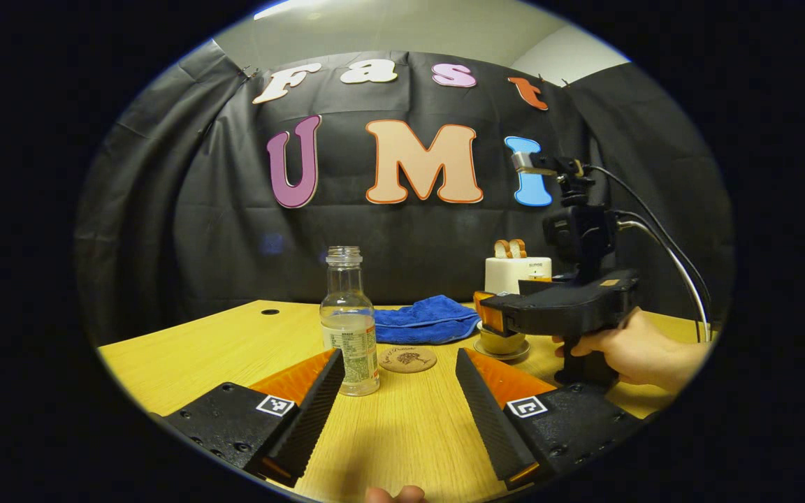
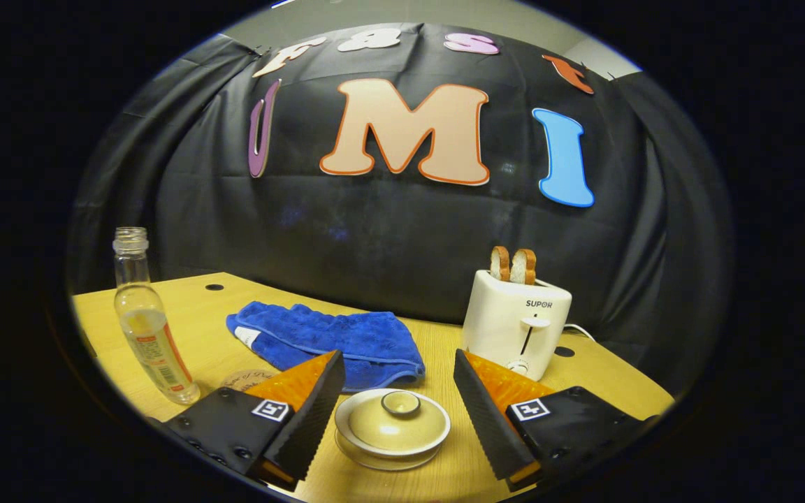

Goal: Open the teacup lid with one hand, grasp the water bottle and pour water into the teacup with the other hand; after pouring, place the water bottle on the coaster and then close the teacup lid.

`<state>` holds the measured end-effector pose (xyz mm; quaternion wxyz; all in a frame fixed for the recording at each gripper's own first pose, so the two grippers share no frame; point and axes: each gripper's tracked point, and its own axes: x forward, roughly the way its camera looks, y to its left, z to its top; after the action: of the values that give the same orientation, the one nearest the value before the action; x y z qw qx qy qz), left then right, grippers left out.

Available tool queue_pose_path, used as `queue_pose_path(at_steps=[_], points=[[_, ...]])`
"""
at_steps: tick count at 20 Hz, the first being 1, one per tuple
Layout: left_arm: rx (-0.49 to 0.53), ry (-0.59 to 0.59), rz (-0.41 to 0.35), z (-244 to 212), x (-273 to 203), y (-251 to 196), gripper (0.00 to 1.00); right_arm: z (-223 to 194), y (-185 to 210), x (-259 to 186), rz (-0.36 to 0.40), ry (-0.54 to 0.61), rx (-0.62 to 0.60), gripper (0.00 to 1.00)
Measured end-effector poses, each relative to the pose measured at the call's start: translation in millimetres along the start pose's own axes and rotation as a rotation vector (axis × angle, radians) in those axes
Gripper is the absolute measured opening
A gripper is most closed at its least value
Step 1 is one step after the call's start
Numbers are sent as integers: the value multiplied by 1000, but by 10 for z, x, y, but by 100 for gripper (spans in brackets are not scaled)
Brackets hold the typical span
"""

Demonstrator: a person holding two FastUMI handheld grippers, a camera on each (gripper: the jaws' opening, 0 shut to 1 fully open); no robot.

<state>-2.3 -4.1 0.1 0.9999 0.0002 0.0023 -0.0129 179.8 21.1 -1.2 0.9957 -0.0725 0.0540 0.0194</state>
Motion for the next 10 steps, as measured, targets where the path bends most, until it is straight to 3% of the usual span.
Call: queue_pose_path(at_steps=[2, 10], points=[[0, 1, 0, -6, -3, -3, 94, -63, 6, 98, 7, 25, 22, 98], [-1, 2, -1, -8, -2, 3, 94, -334, 52, 203, 23, 93, 27, 65]])
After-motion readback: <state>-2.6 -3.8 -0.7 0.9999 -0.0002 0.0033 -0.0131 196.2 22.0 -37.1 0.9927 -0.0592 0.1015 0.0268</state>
